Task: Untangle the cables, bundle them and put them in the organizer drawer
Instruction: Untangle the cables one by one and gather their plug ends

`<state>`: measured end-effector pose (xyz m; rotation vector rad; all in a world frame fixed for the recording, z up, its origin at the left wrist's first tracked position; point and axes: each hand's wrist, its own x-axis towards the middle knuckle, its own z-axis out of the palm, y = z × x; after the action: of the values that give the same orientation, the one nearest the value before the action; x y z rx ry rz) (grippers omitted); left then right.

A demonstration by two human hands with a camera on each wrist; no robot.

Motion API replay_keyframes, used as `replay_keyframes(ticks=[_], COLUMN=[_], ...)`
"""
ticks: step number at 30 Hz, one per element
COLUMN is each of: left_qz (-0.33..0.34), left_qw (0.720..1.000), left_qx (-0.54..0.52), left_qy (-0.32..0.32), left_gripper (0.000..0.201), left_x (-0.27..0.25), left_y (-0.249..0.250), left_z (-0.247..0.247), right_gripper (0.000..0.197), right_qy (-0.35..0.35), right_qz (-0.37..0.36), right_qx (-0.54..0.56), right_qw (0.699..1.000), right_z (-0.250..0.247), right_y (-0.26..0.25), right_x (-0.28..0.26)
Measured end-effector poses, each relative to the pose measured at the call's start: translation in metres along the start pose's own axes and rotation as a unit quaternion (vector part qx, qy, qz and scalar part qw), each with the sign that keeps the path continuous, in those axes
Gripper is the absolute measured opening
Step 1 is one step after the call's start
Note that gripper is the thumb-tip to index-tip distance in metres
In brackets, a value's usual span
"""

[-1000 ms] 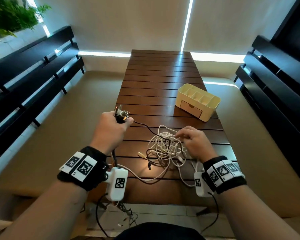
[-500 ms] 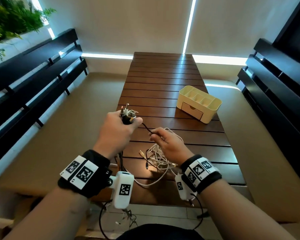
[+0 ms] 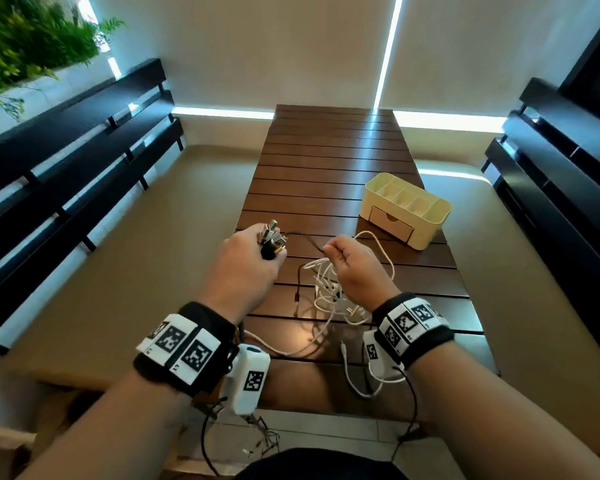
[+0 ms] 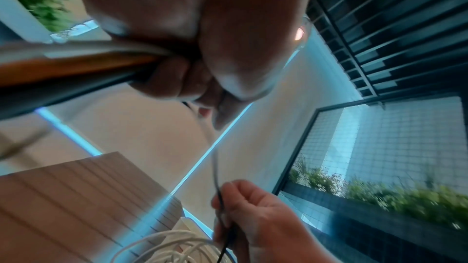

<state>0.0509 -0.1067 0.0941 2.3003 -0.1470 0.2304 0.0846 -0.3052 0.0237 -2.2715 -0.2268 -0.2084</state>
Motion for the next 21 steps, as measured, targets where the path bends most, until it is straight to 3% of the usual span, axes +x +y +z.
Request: replay_keyframes(ticks=[2, 4, 6, 8, 10, 14, 17, 21], left_qz=[0.034, 0.067, 0.076, 0.059, 0.039, 0.048, 0.052, 0.036], left_qw=[0.999, 0.998, 0.994, 0.984, 0.978, 0.985, 0.994, 0.999], left_qx=[-0.001, 0.002, 0.051, 0.114, 0.148, 0.125, 0.080, 0.005], left_qy=[0.015, 0.000, -0.057, -0.124, -0.145, -0.113, -0.054, 0.026], left_gripper=[0.020, 0.021, 0.003, 0.020, 0.027, 0.031, 0.023, 0.027], left_x=[0.001, 0.002, 0.005, 0.010, 0.013, 0.013, 0.011, 0.010], left_y=[0.004, 0.009, 0.010, 0.003, -0.003, -0.006, -0.004, -0.009], left_z=[0.003, 0.007, 0.013, 0.022, 0.026, 0.029, 0.024, 0.007], right_gripper=[0.016, 0.016, 0.016, 0.015, 0.015, 0.022, 0.023, 0.023], right_qy=[-0.030, -0.055, -0.063, -0.054, -0.043, -0.068, -0.097, -0.100], right_qz=[-0.036, -0.061, -0.081, -0.102, -0.113, -0.098, -0.079, 0.038], right_qx=[-0.060, -0.083, -0.075, -0.061, -0.052, -0.061, -0.140, -0.256], right_qw=[0.997, 0.993, 0.992, 0.991, 0.991, 0.991, 0.982, 0.961], right_z=[0.002, 0.007, 0.011, 0.012, 0.010, 0.010, 0.017, 0.013], right_y=[0.005, 0.009, 0.008, 0.007, 0.005, 0.007, 0.023, 0.056], right_x=[0.002, 0.001, -0.002, -0.003, -0.003, -0.008, -0.014, -0.014])
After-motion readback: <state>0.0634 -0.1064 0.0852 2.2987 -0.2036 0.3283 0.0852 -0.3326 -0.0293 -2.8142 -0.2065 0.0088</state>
